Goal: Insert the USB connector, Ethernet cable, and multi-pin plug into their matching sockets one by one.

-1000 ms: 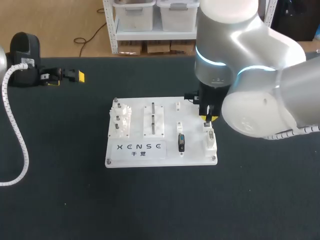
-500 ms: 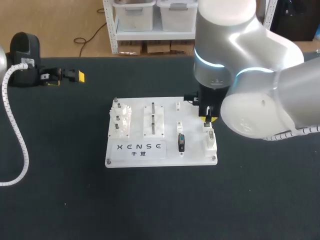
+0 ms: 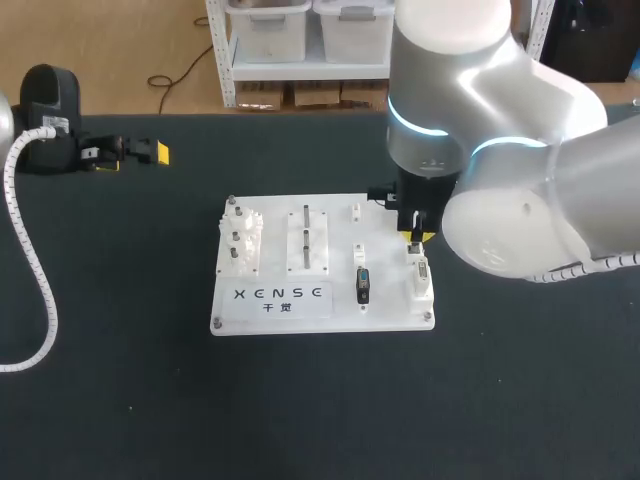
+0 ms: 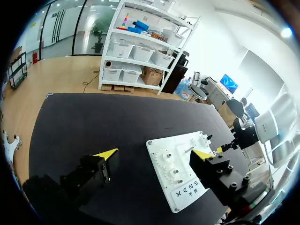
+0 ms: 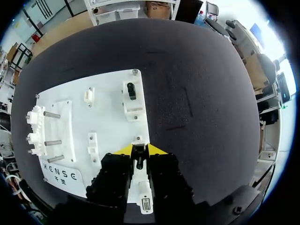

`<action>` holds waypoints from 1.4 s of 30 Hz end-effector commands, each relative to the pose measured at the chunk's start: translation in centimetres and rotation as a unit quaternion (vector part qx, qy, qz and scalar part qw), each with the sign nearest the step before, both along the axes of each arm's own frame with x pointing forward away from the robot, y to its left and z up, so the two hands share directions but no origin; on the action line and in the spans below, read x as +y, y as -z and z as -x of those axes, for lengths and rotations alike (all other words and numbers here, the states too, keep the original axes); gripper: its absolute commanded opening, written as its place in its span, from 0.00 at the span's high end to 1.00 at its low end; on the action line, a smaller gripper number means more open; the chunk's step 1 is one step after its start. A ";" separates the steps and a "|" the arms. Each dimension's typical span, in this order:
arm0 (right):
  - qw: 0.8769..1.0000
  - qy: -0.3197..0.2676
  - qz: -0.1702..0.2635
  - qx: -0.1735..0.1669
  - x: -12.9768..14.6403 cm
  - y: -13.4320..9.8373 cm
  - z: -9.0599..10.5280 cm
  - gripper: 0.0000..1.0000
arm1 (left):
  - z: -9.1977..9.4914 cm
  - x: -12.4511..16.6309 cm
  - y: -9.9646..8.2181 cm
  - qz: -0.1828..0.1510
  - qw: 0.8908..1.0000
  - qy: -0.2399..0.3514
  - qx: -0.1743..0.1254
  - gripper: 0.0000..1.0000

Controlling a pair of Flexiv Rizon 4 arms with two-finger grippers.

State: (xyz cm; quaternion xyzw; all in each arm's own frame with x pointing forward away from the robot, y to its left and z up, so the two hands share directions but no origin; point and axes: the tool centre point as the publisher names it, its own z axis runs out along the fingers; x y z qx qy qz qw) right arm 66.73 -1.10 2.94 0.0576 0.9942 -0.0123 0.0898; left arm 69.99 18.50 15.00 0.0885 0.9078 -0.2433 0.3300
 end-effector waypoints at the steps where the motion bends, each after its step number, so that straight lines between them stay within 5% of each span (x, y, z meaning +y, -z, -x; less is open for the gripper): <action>1: 1.000 0.003 0.001 -0.006 0.0 0.2 -0.1 1.00 | 0.0 0.0 0.0 0.000 1.000 0.000 0.000 0.00; 36: 0.998 0.046 0.024 0.040 -0.6 3.4 -0.4 1.00 | 0.0 0.0 0.0 0.000 1.000 0.000 0.000 0.00; 38: 0.998 0.050 0.029 0.028 -0.5 2.4 -0.2 0.56 | 0.0 0.0 0.0 0.000 1.000 0.000 0.000 0.00; 39: 0.998 0.053 0.028 0.022 -0.4 1.8 -0.1 0.00 | 0.0 0.0 0.0 0.000 1.000 0.000 0.000 0.00; 42: 0.998 0.061 0.025 0.006 0.0 -0.1 0.2 0.00 | 0.0 0.0 0.0 0.000 1.000 0.000 0.000 0.00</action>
